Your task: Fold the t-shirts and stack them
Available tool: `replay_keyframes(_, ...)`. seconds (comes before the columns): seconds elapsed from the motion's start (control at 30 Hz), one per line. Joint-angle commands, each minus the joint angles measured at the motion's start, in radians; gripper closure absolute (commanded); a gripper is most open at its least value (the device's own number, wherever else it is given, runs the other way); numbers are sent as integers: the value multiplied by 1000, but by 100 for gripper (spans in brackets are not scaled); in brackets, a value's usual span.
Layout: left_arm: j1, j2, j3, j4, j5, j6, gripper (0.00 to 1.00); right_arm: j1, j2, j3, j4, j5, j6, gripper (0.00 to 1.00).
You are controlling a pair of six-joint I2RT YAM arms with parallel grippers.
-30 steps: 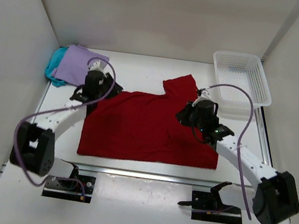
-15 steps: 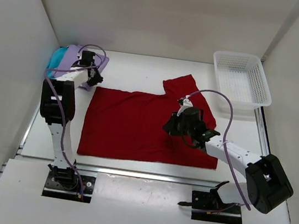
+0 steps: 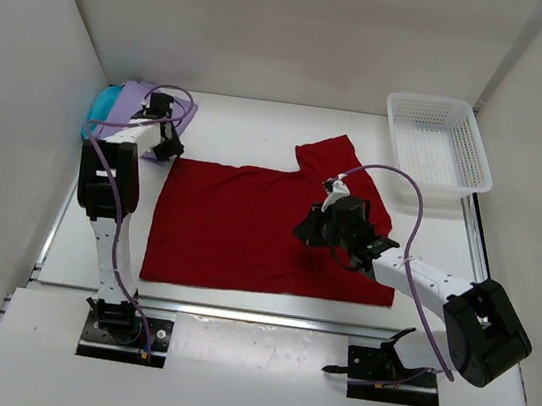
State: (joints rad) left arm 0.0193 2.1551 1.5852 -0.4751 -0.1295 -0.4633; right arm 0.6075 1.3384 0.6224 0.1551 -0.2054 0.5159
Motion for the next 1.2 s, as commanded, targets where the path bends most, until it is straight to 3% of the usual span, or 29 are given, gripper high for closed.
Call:
replay_keyframes(0.0,-7,-1,10,-14,-13,6,58,15,-5,-4,63,-3,-2,97)
replay_keyframes(0.4,-52,-6,10,-5,-16,3,53,15,-12,0,66,3,-7,98)
replay_keyframes(0.57,-50,-17,-7,3,-29,-5,80,5,-22,-7,64,1,-4,98)
replay_keyframes(0.77,-50,-50,-7,6,-70,-8,100,-14,-9,-1,70,3,1,95)
replay_keyframes(0.93,-71,-112,-5,35,-122,29,100,-34,102,101,51,24,-37,92)
replay_keyframes(1.0,-93,-156,-19,56,-136,37,100,-22,146,163,47,137,-103,90)
replay_keyframes(1.17,-99,-250,-108,128,-62,-21,100,-156,368,422,-6,205,-184,91)
